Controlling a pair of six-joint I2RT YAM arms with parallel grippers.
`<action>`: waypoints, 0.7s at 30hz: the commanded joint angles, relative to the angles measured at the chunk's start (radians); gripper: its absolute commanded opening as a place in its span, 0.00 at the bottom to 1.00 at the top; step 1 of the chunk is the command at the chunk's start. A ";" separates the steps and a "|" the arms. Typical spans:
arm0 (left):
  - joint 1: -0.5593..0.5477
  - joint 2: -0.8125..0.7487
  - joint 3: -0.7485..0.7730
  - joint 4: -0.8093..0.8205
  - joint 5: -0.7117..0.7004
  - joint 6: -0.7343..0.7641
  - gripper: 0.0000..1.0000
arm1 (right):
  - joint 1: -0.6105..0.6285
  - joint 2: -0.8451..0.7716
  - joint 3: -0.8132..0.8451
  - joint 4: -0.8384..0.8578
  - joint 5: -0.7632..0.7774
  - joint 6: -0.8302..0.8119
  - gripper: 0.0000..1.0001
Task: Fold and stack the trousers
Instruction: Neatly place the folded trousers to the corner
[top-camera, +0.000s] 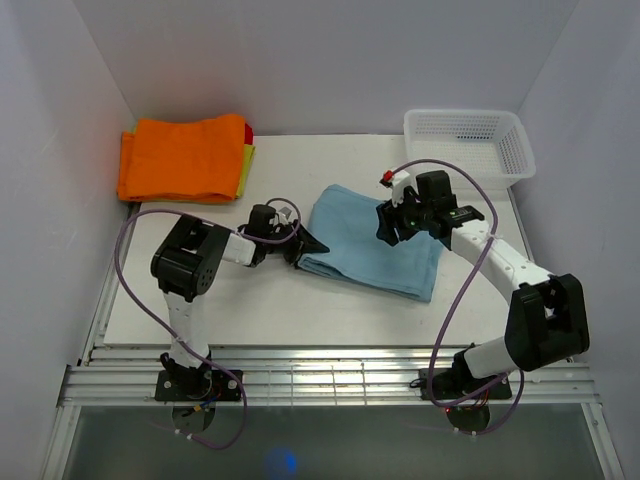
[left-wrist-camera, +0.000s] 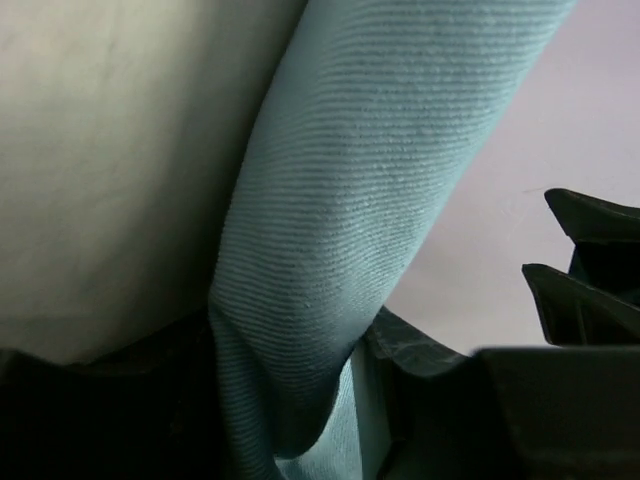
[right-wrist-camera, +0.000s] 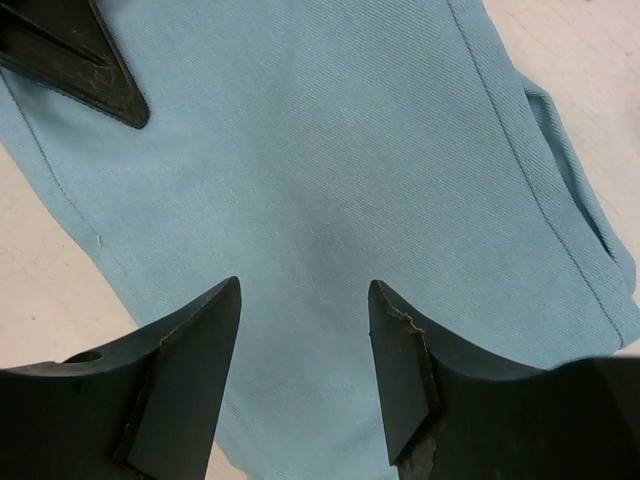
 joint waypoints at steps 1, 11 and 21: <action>-0.023 0.019 0.069 -0.003 -0.004 0.072 0.50 | -0.029 -0.060 -0.010 -0.019 -0.017 -0.016 0.60; -0.017 -0.172 0.183 -0.081 -0.039 0.320 0.00 | -0.119 -0.110 -0.022 -0.074 -0.011 -0.069 0.56; 0.051 -0.125 0.755 -0.727 -0.500 0.847 0.00 | -0.144 -0.176 -0.051 -0.094 0.020 -0.105 0.56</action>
